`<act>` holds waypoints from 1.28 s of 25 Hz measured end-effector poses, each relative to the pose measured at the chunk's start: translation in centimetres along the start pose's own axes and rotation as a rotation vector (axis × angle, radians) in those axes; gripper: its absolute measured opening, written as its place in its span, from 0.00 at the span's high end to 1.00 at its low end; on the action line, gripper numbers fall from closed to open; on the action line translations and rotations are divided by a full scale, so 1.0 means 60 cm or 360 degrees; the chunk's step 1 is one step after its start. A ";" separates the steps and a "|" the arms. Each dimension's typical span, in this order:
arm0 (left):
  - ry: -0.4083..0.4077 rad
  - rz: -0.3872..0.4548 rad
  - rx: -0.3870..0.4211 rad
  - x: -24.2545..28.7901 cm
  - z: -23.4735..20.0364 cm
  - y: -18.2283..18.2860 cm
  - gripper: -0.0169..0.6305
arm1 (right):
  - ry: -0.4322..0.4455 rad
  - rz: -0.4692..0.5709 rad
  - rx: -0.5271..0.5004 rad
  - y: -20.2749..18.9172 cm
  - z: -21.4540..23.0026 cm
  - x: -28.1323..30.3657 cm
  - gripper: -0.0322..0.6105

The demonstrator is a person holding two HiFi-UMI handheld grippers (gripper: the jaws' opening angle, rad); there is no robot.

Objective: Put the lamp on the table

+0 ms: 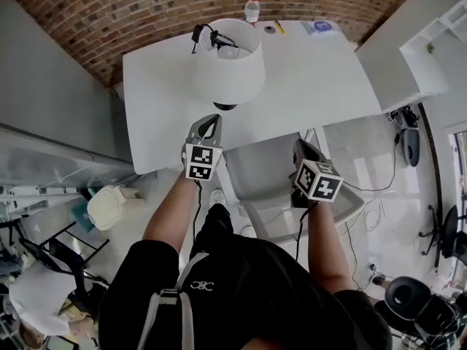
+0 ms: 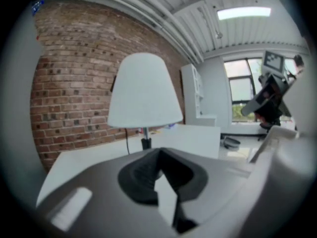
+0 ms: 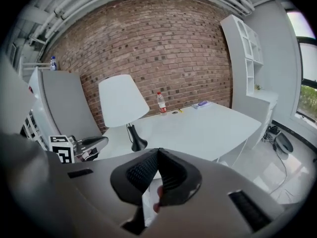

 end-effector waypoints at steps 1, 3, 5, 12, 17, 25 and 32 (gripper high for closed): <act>0.0030 -0.0008 -0.0005 -0.024 0.003 0.015 0.97 | 0.0029 0.0024 -0.0003 0.003 -0.009 -0.008 0.95; 0.0102 -0.0014 -0.0007 -0.067 0.007 0.050 0.97 | 0.0079 0.0089 -0.0023 0.012 -0.026 -0.023 0.95; 0.0186 -0.0050 0.0013 -0.103 0.020 0.082 0.97 | 0.0120 0.0164 -0.0045 0.021 -0.037 -0.044 0.95; 0.0316 -0.0063 -0.0041 -0.204 0.111 0.187 0.97 | 0.0242 0.0396 -0.0121 0.046 -0.060 -0.152 0.95; 0.0351 -0.0067 -0.0108 -0.251 0.178 0.235 0.97 | 0.0355 0.0549 -0.0187 0.060 -0.077 -0.248 0.95; 0.0295 -0.0029 -0.0093 -0.289 0.249 0.254 0.97 | 0.0364 0.0523 -0.0194 0.017 -0.066 -0.304 0.95; 0.0269 0.0010 -0.0073 -0.308 0.282 0.263 0.97 | 0.0361 0.0537 -0.0197 -0.003 -0.062 -0.334 0.95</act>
Point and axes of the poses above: the fingertips, and each gripper's own axes: x forward along the fingers, z to its right, y out of its top, the point moved 3 cm from there along -x, backward along the fingers, and after that the axes turned 7 degrees about x, right-handed, at the moved point
